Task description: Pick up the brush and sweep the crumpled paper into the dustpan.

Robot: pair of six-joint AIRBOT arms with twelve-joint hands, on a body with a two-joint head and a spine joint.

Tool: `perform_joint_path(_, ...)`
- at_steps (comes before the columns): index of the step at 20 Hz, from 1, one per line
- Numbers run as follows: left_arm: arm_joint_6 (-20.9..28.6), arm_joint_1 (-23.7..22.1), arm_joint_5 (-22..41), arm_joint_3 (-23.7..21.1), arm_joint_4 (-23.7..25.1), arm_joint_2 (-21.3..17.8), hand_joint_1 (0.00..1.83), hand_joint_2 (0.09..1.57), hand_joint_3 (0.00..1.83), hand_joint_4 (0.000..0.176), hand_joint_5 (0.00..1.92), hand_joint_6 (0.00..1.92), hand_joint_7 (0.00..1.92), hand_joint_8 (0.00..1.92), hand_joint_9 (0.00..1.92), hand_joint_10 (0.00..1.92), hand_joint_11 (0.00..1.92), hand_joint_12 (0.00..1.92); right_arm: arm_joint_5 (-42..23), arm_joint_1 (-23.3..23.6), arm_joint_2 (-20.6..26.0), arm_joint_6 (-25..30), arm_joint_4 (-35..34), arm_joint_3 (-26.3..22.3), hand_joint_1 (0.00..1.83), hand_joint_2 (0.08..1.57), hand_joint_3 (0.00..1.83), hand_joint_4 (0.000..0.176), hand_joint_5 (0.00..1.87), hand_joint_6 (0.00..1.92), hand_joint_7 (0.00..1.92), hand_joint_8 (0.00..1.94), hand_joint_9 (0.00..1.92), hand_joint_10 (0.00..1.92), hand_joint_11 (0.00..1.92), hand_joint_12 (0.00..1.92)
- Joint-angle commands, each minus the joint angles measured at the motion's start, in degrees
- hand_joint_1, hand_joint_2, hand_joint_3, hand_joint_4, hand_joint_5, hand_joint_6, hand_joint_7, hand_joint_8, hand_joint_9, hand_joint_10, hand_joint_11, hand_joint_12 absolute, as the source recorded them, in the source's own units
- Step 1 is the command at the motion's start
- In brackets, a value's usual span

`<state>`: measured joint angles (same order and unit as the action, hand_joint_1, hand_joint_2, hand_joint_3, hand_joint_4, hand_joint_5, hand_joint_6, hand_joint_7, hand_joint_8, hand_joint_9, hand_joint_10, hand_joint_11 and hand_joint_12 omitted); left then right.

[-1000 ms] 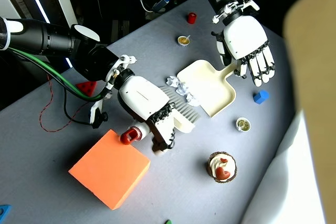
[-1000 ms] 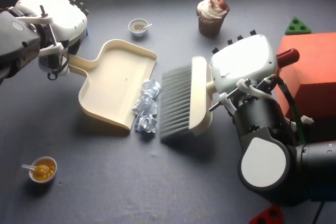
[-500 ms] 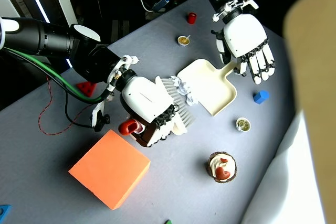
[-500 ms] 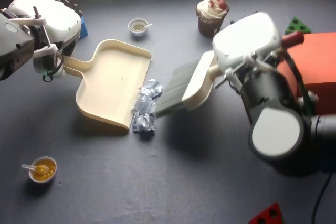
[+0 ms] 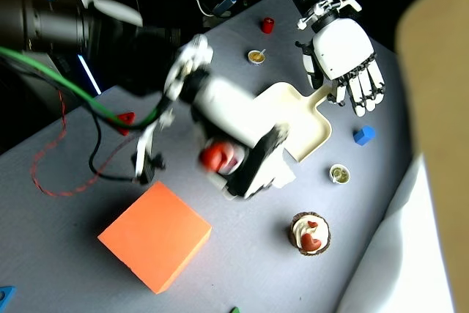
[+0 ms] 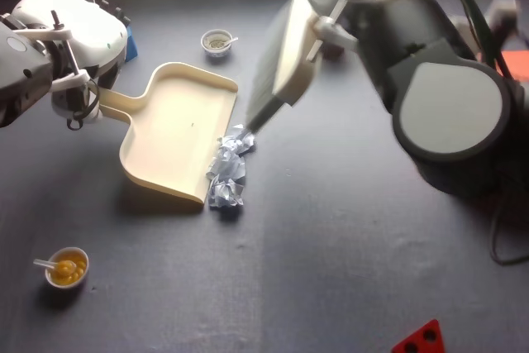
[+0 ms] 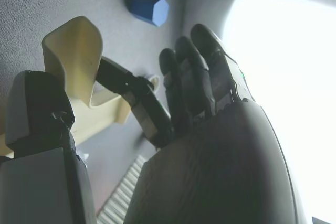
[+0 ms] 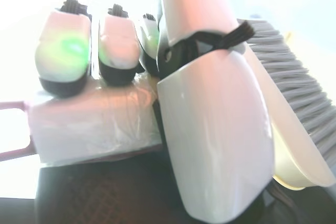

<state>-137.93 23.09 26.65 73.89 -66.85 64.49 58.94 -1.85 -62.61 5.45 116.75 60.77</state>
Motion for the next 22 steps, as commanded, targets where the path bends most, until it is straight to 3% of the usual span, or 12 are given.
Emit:
perform_joint_path(1, -0.36, -0.07, 4.31, 0.08, 2.24, -0.59, 1.13, 1.08, 0.00, 0.000, 1.05, 0.86, 0.39, 0.00, 0.31, 0.00, 0.08, 0.62, 2.21, 1.03, 0.33, -3.12, 3.37, -1.22, 1.43, 1.16, 0.00, 0.000, 1.24, 1.92, 1.34, 1.94, 1.46, 1.92, 1.50, 1.92)
perform_joint_path(5, -0.36, 0.02, 4.34, -0.15, 2.24, -0.62, 1.12, 1.08, 0.00, 0.000, 1.06, 0.85, 0.40, 0.00, 0.32, 0.00, 0.07, 0.64, 5.33, 0.40, -1.12, -16.16, 3.24, -6.30, 1.44, 1.16, 0.00, 0.000, 1.27, 1.92, 1.34, 1.94, 1.45, 1.92, 1.46, 1.92)
perform_joint_path(7, -0.36, 0.06, 4.33, -0.25, 2.24, -0.64, 1.12, 1.08, 0.00, 0.000, 1.05, 0.86, 0.40, 0.00, 0.31, 0.00, 0.07, 0.65, 7.38, -1.38, -2.30, -19.12, 3.53, -7.05, 1.44, 1.15, 0.00, 0.000, 1.29, 1.92, 1.35, 1.94, 1.44, 1.92, 1.45, 1.92)
perform_joint_path(10, -0.36, 0.14, 4.04, -0.33, 2.23, -0.65, 1.11, 1.08, 0.00, 0.000, 1.06, 0.85, 0.37, 0.00, 0.29, 0.00, 0.07, 0.65, 9.47, -4.17, -4.76, -20.78, 4.37, -6.09, 1.41, 1.16, 0.00, 0.000, 1.27, 1.92, 1.30, 1.94, 1.36, 1.92, 1.34, 1.92)
perform_joint_path(14, -0.36, 0.50, 3.78, -0.35, 2.12, -0.67, 1.11, 1.08, 0.00, 0.000, 1.06, 0.85, 0.37, 0.00, 0.29, 0.00, 0.06, 0.59, 12.53, -6.09, -9.26, -24.05, 3.22, -1.68, 1.43, 1.15, 0.00, 0.000, 1.28, 1.92, 1.31, 1.94, 1.38, 1.92, 1.35, 1.88)
perform_joint_path(19, -0.36, 0.89, 3.57, -0.46, 1.88, -0.69, 1.10, 1.08, 0.00, 0.003, 1.06, 0.84, 0.39, 0.00, 0.32, 0.00, 0.11, 0.59, 13.54, -7.72, -12.97, -24.24, 6.00, 1.86, 1.45, 1.16, 0.00, 0.000, 1.26, 1.92, 1.32, 1.94, 1.38, 1.92, 1.36, 1.92)
perform_joint_path(22, -0.36, 0.90, 3.60, -0.43, 1.88, -0.69, 1.11, 1.09, 0.00, 0.000, 1.05, 0.87, 0.38, 0.00, 0.31, 0.00, 0.10, 0.60, 14.20, -8.44, -15.20, -23.94, 6.84, 3.75, 1.45, 1.15, 0.00, 0.000, 1.26, 1.92, 1.32, 1.94, 1.38, 1.92, 1.33, 1.83)
